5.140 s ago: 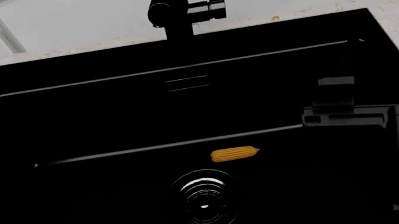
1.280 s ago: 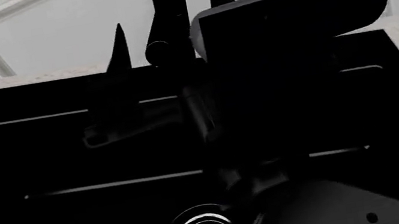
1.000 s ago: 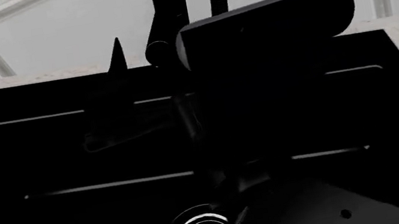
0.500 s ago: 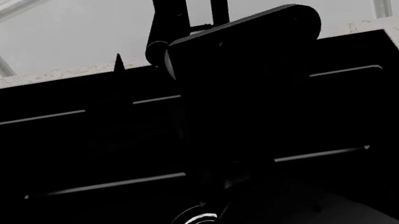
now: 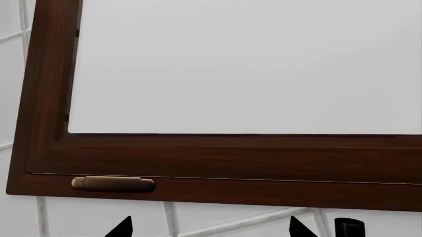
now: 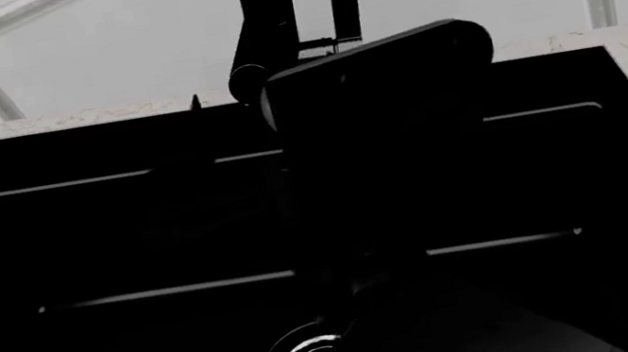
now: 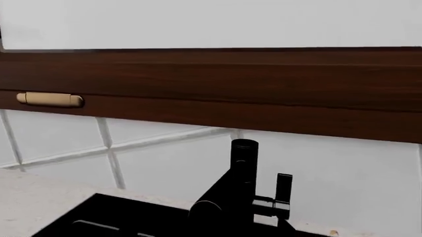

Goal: Turn the sink spout to the right.

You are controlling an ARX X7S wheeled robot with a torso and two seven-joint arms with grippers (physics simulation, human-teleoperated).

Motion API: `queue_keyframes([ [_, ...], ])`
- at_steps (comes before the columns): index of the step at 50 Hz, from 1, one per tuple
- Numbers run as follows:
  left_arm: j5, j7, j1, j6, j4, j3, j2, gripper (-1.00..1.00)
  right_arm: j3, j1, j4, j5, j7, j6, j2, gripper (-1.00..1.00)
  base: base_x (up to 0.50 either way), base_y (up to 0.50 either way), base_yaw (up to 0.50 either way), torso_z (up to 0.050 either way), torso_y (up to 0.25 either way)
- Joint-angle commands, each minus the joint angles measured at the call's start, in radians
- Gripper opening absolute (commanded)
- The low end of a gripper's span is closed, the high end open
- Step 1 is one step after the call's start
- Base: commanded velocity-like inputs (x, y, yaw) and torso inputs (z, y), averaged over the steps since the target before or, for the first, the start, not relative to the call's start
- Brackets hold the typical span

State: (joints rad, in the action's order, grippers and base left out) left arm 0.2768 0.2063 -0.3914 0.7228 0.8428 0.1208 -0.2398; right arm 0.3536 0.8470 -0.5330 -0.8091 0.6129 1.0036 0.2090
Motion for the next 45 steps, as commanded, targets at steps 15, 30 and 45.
queue_keyframes([
  [15,0.012,0.003,0.011,-0.037,-0.002,0.008,-0.004,1.0,0.054,0.005,0.216,0.115,-0.098,-0.181,-0.018,1.0,0.0,0.0,0.0,0.0,0.0],
  [30,0.021,0.01,0.004,-0.026,-0.001,-0.004,-0.011,1.0,0.081,0.014,0.313,0.151,-0.133,-0.243,-0.027,1.0,0.0,0.0,0.0,0.0,0.0],
  [45,0.044,0.021,-0.009,-0.001,0.021,-0.001,-0.017,1.0,0.103,0.028,0.394,0.173,-0.157,-0.309,-0.06,1.0,0.0,0.0,0.0,0.0,0.0],
])
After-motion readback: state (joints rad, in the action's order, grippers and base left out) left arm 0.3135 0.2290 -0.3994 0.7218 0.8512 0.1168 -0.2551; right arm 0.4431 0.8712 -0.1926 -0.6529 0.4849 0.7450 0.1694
